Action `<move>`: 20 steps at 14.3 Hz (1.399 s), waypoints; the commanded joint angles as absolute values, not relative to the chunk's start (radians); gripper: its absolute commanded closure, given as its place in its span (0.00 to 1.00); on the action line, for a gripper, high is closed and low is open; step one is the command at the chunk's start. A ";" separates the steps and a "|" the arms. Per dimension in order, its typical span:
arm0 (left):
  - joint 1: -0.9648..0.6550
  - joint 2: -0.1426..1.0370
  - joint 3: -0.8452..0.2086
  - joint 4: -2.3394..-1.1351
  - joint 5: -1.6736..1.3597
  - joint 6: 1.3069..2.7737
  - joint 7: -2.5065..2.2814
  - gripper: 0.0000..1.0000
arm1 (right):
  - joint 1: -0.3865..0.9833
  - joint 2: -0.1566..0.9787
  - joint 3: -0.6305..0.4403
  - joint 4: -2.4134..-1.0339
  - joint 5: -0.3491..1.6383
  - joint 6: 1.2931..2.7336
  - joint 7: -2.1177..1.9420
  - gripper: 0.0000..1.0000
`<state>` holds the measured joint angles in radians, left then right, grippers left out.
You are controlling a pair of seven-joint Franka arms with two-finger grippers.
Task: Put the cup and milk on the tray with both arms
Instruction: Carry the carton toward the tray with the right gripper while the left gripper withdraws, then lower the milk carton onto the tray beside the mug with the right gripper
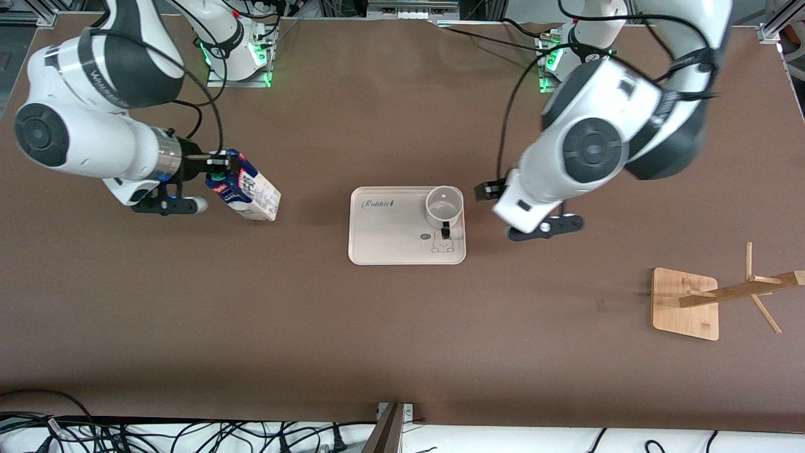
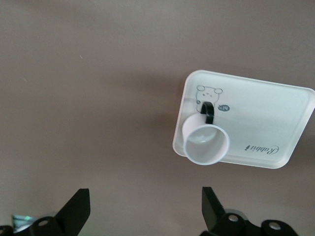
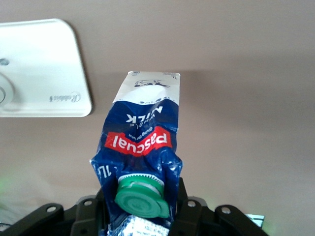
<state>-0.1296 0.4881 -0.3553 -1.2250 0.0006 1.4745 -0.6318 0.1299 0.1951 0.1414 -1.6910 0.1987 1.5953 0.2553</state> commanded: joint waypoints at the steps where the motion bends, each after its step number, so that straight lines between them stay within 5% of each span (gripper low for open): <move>1: -0.051 0.410 -0.360 -1.253 0.014 1.434 -0.487 0.00 | 0.123 0.198 0.250 -1.689 0.206 1.641 0.270 0.48; 10: 0.097 0.223 -0.322 -1.276 0.071 1.341 -0.070 0.00 | 0.287 0.296 0.273 -1.689 0.207 1.896 0.342 0.51; 14: 0.077 0.115 -0.218 -1.423 0.067 1.439 -0.014 0.00 | 0.311 0.371 0.273 -1.671 0.210 2.046 0.454 0.53; 17: -0.042 -0.007 -0.085 -1.607 0.066 1.607 -0.014 0.00 | 0.314 0.413 0.273 -1.618 0.212 2.048 0.492 0.54; 20: -0.064 -0.037 -0.071 -1.675 0.063 1.683 -0.029 0.00 | 0.363 0.419 0.272 -1.624 0.198 2.049 0.537 0.54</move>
<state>-0.0424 0.0278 -0.0970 -1.5835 0.0600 1.6312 -0.0324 0.3140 0.4065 0.2767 -1.6424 0.1988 2.0534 0.4858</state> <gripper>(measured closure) 0.000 0.533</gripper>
